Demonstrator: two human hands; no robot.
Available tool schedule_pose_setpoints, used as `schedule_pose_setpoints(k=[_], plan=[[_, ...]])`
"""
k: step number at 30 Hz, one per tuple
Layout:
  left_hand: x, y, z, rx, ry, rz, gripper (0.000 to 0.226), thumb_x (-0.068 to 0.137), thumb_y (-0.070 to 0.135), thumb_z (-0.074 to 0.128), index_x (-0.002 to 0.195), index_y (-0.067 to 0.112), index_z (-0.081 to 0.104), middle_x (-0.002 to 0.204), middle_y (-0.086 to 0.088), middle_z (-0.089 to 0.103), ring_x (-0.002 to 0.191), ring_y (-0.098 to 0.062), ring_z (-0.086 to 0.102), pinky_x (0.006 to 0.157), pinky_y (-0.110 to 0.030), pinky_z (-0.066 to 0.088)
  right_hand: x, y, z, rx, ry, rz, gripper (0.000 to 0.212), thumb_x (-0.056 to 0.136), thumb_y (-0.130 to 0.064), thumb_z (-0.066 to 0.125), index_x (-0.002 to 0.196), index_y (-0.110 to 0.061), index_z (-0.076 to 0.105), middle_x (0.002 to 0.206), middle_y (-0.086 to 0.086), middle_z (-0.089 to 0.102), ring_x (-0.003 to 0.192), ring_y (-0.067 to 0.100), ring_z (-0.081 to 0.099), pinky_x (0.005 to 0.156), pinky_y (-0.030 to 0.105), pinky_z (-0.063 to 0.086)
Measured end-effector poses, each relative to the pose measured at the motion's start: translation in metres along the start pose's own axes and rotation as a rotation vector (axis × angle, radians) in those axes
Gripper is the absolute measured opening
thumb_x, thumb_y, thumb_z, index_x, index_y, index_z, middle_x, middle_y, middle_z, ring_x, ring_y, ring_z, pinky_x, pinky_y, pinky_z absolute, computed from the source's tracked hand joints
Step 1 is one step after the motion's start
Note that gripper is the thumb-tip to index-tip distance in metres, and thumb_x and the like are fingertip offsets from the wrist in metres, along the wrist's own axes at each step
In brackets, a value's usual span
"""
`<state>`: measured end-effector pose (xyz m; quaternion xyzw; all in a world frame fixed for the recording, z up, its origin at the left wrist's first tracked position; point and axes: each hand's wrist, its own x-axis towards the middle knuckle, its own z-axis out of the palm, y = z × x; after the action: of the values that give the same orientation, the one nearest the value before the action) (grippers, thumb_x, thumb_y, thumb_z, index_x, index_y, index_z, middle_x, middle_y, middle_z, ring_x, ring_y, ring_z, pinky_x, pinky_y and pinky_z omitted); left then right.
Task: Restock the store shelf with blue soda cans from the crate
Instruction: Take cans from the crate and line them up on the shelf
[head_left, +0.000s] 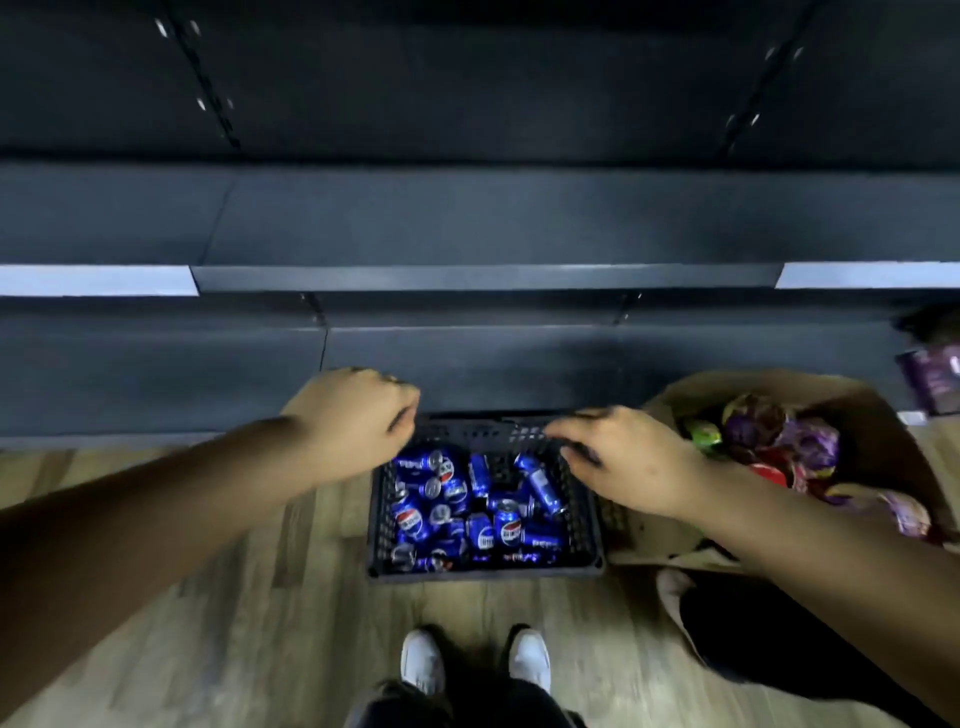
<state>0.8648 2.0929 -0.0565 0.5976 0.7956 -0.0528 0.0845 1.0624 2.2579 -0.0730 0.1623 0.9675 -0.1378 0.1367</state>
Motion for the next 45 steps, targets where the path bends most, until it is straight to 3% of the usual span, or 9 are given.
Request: schedule_pose_setpoints(k=[5,10,16,20,24,28,34,40,45], plan=[[0.039,-0.007,0.091,0.023,-0.127,-0.157,0.016,0.095,0.026,0.036,0.082,0.021,0.044,0.101,-0.005,0.065,0.092,-0.028,0.061,0.065,-0.027,0.038,0.026,0.039,0.080,0.146,-0.162,0.137,0.034,0.095,-0.018,0.044,0.126,-0.020,0.057,0.118,0.009,0.064,0.106,0.025,0.060,0.089,0.034,0.048],[0.070,0.001,0.217,-0.088,-0.194,-0.304,0.016,0.093,0.023,0.034,0.091,0.018,0.049,0.098,-0.008,0.065,0.079,-0.025,0.055,0.071,-0.030,0.042,0.071,0.063,0.170,0.800,-0.038,0.579,0.018,0.090,-0.008,0.054,0.101,-0.011,0.068,0.103,0.011,0.067,0.087,0.019,0.061,0.074,0.025,0.045],[0.095,0.019,0.352,-0.785,-0.095,-0.833,0.035,0.088,0.013,0.052,0.123,0.009,0.051,0.101,-0.020,0.064,0.081,-0.033,0.059,0.061,-0.028,0.043,0.131,0.079,0.286,1.564,-0.096,1.021,0.012,0.095,-0.013,0.048,0.088,-0.011,0.057,0.085,0.006,0.063,0.078,0.020,0.061,0.066,0.028,0.045],[0.101,0.024,0.425,-0.861,-0.184,-0.850,0.043,0.086,0.011,0.054,0.128,0.012,0.048,0.083,-0.010,0.061,0.060,-0.022,0.053,0.055,-0.027,0.042,0.152,0.091,0.359,1.709,-0.182,1.087,0.021,0.098,-0.015,0.041,0.080,-0.013,0.053,0.083,0.005,0.059,0.074,0.019,0.056,0.065,0.028,0.041],[0.112,0.022,0.476,-0.805,-0.215,-0.795,0.040,0.088,0.013,0.051,0.128,0.012,0.050,0.115,-0.017,0.060,0.086,-0.030,0.055,0.065,-0.028,0.038,0.172,0.104,0.424,1.473,-0.057,1.201,0.016,0.091,-0.011,0.054,0.076,-0.010,0.057,0.083,0.009,0.058,0.079,0.019,0.055,0.060,0.025,0.042],[0.136,0.026,0.528,-0.938,-0.172,-0.866,0.025,0.088,0.008,0.048,0.105,0.002,0.064,0.093,-0.022,0.064,0.084,-0.034,0.060,0.070,-0.037,0.045,0.209,0.126,0.484,0.989,0.146,1.129,0.018,0.089,-0.011,0.052,0.080,0.000,0.062,0.080,0.012,0.052,0.079,0.020,0.047,0.068,0.026,0.035],[0.188,0.032,0.590,-1.029,-0.024,-0.679,0.023,0.090,-0.001,0.043,0.094,-0.004,0.066,0.090,-0.026,0.065,0.086,-0.040,0.062,0.077,-0.045,0.052,0.278,0.149,0.533,0.983,0.204,0.986,0.026,0.093,-0.009,0.047,0.109,-0.001,0.066,0.098,0.020,0.064,0.095,0.026,0.059,0.066,0.020,0.044],[0.235,0.028,0.642,-1.291,0.081,-0.570,0.024,0.095,0.003,0.040,0.087,0.016,0.059,0.068,-0.005,0.061,0.053,-0.015,0.060,0.047,-0.015,0.045,0.331,0.168,0.590,1.054,0.238,0.914,0.015,0.088,-0.019,0.057,0.096,-0.011,0.066,0.090,0.011,0.062,0.091,0.030,0.059,0.080,0.034,0.047],[0.246,0.034,0.679,-1.294,0.206,-0.608,0.026,0.095,0.006,0.042,0.081,0.024,0.055,0.061,-0.001,0.060,0.048,-0.013,0.059,0.045,-0.014,0.041,0.354,0.179,0.620,1.093,0.260,0.877,0.039,0.086,-0.040,0.060,0.115,-0.013,0.063,0.108,0.007,0.066,0.101,0.027,0.061,0.092,0.037,0.049]])
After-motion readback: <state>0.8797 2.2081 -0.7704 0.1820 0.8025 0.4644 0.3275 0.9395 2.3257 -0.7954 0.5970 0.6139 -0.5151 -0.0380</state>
